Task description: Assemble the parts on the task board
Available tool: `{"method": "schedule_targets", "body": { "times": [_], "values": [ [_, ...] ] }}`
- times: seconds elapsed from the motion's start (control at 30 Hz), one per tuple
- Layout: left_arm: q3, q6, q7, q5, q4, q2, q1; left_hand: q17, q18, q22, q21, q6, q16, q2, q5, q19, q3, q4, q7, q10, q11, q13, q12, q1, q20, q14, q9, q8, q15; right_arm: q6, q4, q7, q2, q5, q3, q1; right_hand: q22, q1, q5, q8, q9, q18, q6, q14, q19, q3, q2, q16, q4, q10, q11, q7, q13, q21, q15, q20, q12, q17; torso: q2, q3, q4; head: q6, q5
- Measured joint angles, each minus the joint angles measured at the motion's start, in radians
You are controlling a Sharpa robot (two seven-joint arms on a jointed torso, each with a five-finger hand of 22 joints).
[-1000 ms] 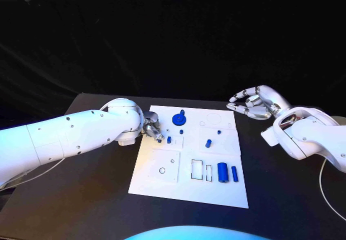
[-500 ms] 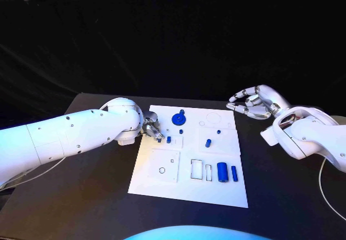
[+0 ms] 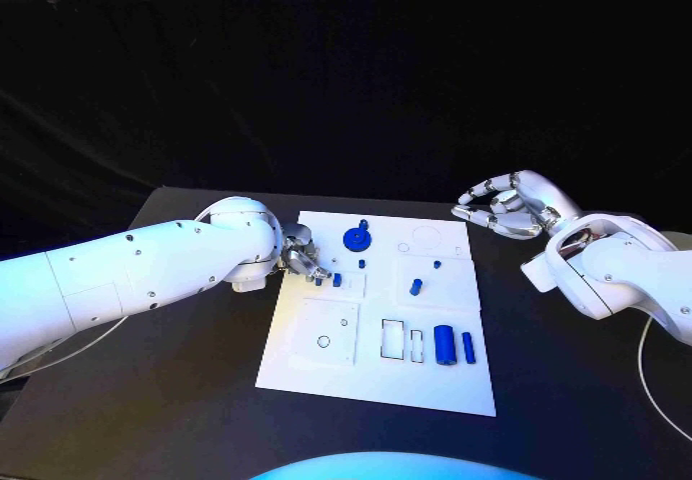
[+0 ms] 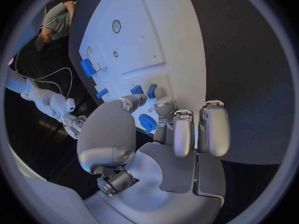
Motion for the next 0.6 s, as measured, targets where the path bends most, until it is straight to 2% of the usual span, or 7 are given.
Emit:
{"method": "schedule_targets", "body": {
  "times": [0.17, 0.3, 0.37, 0.47, 0.53, 0.57, 0.6],
  "values": [
    [0.007, -0.011, 0.0, 0.004, 0.006, -0.009, -0.002, 0.0, 0.0, -0.003, -0.004, -0.002, 0.0, 0.008, -0.001, 0.0, -0.02, 0.001, 0.002, -0.004, 0.003, -0.011, -0.01, -0.008, 0.0, 0.0, -0.001, -0.002, 0.0, 0.0, -0.001, 0.0, 0.0, 0.0, 0.0, 0.0, 0.0, -0.016, 0.004, 0.0, 0.0, 0.0, -0.004, 0.0, 0.0, -0.007, 0.003, -0.004, -0.001, 0.0, 0.0, -0.004, 0.0, -0.005, 0.0, 0.0, 0.0, 0.0, 0.0, 0.0001, 0.0, 0.002, -0.001],
    [0.018, -0.032, 0.0, 0.009, 0.012, -0.014, -0.002, 0.0, 0.0, -0.012, -0.009, -0.026, -0.009, 0.013, -0.006, 0.0, -0.045, 0.001, 0.014, -0.028, 0.011, -0.036, -0.031, -0.013, 0.0, 0.0, -0.006, -0.02, 0.0, -0.001, -0.001, 0.001, 0.0, 0.0, 0.0, 0.0, 0.0, -0.026, 0.004, 0.004, 0.0, 0.0, -0.004, 0.0, 0.0, -0.012, 0.003, -0.004, -0.001, 0.0, 0.0, -0.004, 0.0, -0.005, 0.0, 0.0, 0.0, 0.0, 0.0, 0.0005, 0.0001, 0.003, -0.001],
    [0.023, -0.048, 0.002, 0.016, 0.014, -0.016, -0.001, 0.0, 0.0, -0.048, -0.036, -0.063, -0.025, 0.013, -0.017, -0.017, -0.064, 0.002, 0.025, -0.08, 0.02, -0.109, -0.089, -0.013, 0.002, 0.0, -0.02, -0.048, 0.005, -0.001, -0.001, 0.001, 0.0, 0.0, 0.0, 0.0, 0.0, -0.026, 0.004, 0.004, 0.0, 0.0, -0.004, 0.0, 0.0, -0.012, 0.003, -0.004, -0.001, 0.0, 0.0, -0.004, 0.0, -0.005, 0.0, 0.0, 0.0, 0.0, 0.0, 0.0005, 0.0002, 0.004, -0.002],
    [0.028, -0.079, 0.011, 0.033, 0.017, -0.019, -0.001, 0.0, 0.0, -0.084, -0.063, -0.129, -0.037, 0.019, -0.018, -0.033, -0.084, 0.001, 0.056, -0.161, 0.046, -0.221, -0.183, -0.007, 0.018, 0.0, -0.058, -0.108, 0.03, -0.001, -0.002, 0.001, 0.0, 0.0, 0.0, 0.0, 0.0, -0.026, 0.004, 0.004, 0.0, 0.0, -0.004, 0.0, 0.0, -0.012, 0.003, -0.004, -0.001, 0.0, 0.0, -0.004, 0.0, -0.005, 0.0, 0.0, 0.0, 0.0, -0.001, 0.0005, 0.0002, 0.006, -0.002],
    [0.03, -0.114, 0.025, 0.055, 0.019, -0.021, -0.001, 0.0, 0.0, -0.125, -0.09, -0.156, -0.058, 0.027, -0.018, -0.051, -0.094, 0.001, 0.074, -0.205, 0.064, -0.257, -0.221, 0.01, 0.029, -0.002, -0.08, -0.135, 0.045, -0.002, -0.002, 0.001, 0.0, 0.0, 0.0, 0.0, 0.0, -0.03, 0.004, 0.004, 0.0, 0.0, -0.004, 0.0, 0.0, -0.012, 0.007, -0.004, -0.001, 0.0, 0.0, -0.004, 0.0, -0.005, 0.0, 0.0, 0.0, 0.0, -0.001, 0.0005, 0.0001, 0.007, -0.003],
    [0.031, -0.13, 0.034, 0.066, 0.02, -0.022, -0.001, 0.0, 0.002, -0.141, -0.101, -0.159, -0.066, 0.03, -0.018, -0.055, -0.094, 0.001, 0.077, -0.215, 0.067, -0.263, -0.227, 0.014, 0.033, -0.002, -0.085, -0.139, 0.045, -0.002, -0.002, 0.001, 0.0, 0.0, 0.0, -0.001, 0.0, -0.031, 0.004, 0.004, 0.0, 0.0, -0.004, 0.0, 0.0, -0.012, 0.007, -0.004, -0.001, 0.0, 0.0, -0.004, 0.0, -0.005, 0.0, 0.0, 0.0, 0.0, -0.001, 0.0006, 0.0001, 0.007, -0.003],
    [0.031, -0.147, 0.046, 0.078, 0.02, -0.022, -0.001, 0.0, 0.018, -0.177, -0.126, -0.164, -0.084, 0.033, -0.015, -0.075, -0.1, 0.001, 0.082, -0.231, 0.073, -0.27, -0.236, 0.025, 0.034, -0.002, -0.091, -0.141, 0.052, -0.002, -0.002, 0.001, -0.001, 0.0, 0.0, -0.001, 0.0, -0.032, 0.004, 0.004, 0.0, 0.0, -0.004, 0.0, 0.0, -0.012, 0.008, -0.004, -0.001, 0.0, 0.0, -0.004, 0.0, -0.005, 0.0, 0.0, 0.0, 0.0, -0.001, 0.0007, 0.0001, 0.008, -0.004]
  ]
}}
